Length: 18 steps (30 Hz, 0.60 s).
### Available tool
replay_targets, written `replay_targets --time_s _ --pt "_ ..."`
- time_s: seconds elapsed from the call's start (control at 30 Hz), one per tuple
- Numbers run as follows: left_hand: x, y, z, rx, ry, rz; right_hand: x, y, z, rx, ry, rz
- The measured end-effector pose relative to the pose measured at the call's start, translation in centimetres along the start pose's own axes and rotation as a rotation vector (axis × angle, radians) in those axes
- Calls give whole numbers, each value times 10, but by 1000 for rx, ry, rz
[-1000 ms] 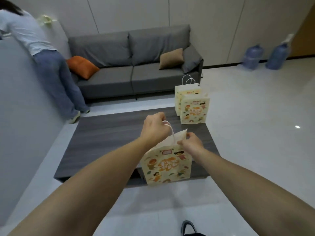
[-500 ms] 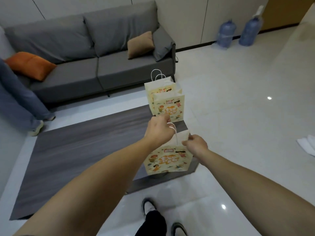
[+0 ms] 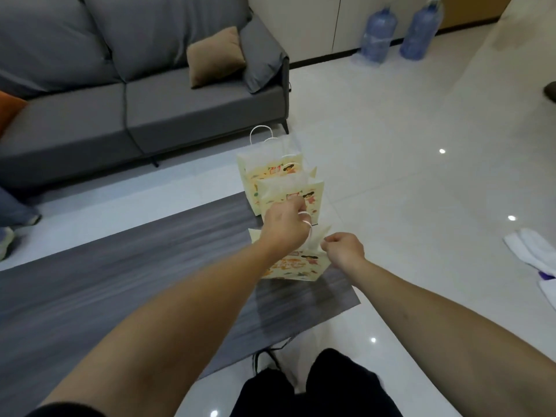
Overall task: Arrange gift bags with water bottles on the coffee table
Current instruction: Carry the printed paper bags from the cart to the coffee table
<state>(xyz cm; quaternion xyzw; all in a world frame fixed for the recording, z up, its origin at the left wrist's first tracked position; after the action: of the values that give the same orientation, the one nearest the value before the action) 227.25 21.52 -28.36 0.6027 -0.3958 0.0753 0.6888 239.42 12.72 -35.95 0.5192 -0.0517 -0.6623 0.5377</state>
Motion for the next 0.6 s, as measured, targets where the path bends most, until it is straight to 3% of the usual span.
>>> replay_targets --time_s 0.3,0.5,0.6 --pt "-15 -26 -76 -4 61 -4 -54 -4 -93 -40 56 14" --pt "-26 -51 -101 -46 160 -49 -141 -10 -149 -69 412 176" --pt "-31 -63 -107 -42 197 -61 -174 -25 -164 -164 594 333"
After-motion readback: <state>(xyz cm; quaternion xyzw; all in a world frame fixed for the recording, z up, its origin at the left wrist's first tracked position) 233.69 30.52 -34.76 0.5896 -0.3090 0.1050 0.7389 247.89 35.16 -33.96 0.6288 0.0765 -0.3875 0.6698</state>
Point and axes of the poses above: each hand's wrist, its own z-axis away from the middle knuckle, its own y-axis out of the back of the hand, x = y × z, the point moved 1 cm from there along -z, towards the middle knuckle, and after that the axes turned 8 degrees about x, right-handed, at the moved point
